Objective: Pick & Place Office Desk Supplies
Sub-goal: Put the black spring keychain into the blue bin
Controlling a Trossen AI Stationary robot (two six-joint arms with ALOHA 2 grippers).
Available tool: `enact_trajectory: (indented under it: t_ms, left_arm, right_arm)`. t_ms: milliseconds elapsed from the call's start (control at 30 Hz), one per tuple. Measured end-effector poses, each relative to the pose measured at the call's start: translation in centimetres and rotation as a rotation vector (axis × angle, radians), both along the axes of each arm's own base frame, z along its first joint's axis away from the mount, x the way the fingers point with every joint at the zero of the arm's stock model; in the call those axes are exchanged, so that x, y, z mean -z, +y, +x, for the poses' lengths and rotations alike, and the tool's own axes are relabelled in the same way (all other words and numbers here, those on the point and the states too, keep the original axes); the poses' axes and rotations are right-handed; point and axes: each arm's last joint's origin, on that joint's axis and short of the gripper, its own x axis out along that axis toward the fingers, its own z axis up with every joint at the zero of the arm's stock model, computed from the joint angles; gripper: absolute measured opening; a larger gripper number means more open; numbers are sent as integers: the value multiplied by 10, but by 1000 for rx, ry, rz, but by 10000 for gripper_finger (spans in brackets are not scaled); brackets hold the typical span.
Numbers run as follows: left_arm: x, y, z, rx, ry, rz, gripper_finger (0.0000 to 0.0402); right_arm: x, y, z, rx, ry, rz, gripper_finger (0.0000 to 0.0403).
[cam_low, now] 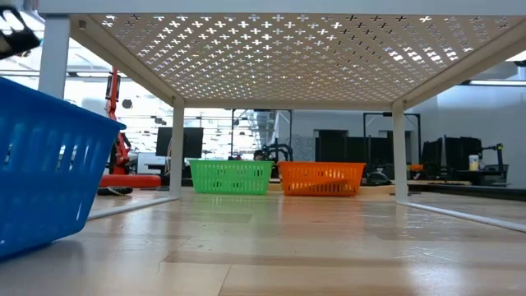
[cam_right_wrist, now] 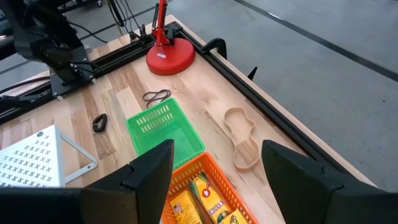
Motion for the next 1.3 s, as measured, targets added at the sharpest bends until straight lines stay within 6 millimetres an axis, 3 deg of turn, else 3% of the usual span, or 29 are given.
enact_trajectory:
  t_ms: [200,333,567,800,1300]
  left_arm:
    - [8,45,-13,-257,204,43,22]
    - [29,63,-5,-220,310,-41,58]
    - [54,80,3,-112,311,-154,131]
    - [67,80,5,-42,244,-222,167]
    - [102,67,24,14,250,-148,149]
  right_arm:
    - [0,0,0,-1,0,0,240]
    - [0,3,2,-16,-1,-1,240]
    - [0,10,5,-49,0,-6,240]
    - [0,14,7,-70,-2,-10,240]
    - [-2,14,8,-71,-14,-18,240]
